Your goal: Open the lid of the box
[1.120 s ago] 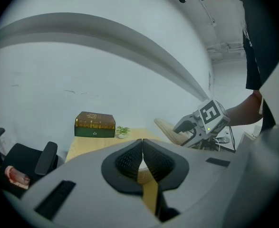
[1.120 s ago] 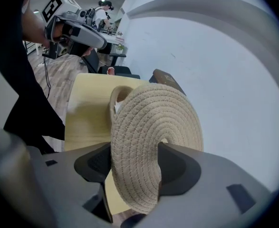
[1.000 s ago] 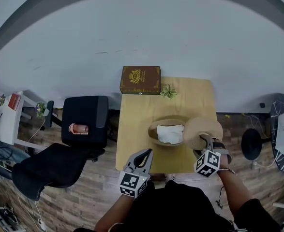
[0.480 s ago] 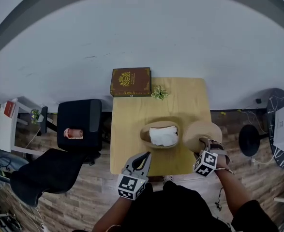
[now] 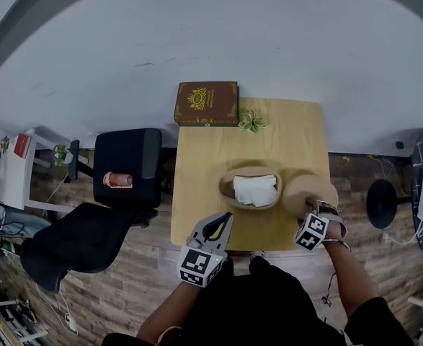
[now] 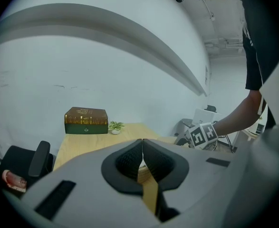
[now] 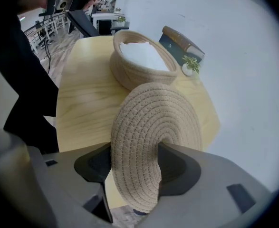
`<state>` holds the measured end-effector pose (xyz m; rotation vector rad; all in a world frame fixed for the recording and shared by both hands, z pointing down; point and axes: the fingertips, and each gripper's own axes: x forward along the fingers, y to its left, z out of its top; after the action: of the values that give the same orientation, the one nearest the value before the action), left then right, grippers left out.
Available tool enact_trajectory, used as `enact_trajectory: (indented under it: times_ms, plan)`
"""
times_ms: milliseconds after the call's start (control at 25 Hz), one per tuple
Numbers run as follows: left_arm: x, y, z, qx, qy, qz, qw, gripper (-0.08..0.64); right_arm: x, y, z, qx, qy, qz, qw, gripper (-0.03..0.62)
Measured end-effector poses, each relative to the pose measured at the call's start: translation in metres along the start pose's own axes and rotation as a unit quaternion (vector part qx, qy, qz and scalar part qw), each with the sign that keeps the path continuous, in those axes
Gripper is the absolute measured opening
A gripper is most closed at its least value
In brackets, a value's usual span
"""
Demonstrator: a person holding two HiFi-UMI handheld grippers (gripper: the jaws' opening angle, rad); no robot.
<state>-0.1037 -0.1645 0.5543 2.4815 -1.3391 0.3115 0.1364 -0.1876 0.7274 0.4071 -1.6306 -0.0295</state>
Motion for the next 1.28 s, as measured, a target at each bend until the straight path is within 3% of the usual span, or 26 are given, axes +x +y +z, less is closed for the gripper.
enact_trajectory:
  times_ms: [760, 1080, 1280]
  plan:
    - [0.006, 0.001, -0.004, 0.000, 0.012, 0.005, 0.9999, 0.021, 0.019, 0.005, 0.004, -0.023, -0.011, 0.040, 0.999, 0.328]
    - [0.008, -0.003, -0.002, 0.003, 0.009, -0.007, 0.9999, 0.021, -0.013, -0.004, 0.023, -0.010, -0.052, 0.015, 0.998, 0.351]
    - [0.009, -0.002, 0.005, 0.006, 0.002, -0.008, 1.0000, 0.021, -0.058, -0.027, 0.047, 0.025, -0.107, -0.036, 0.993, 0.331]
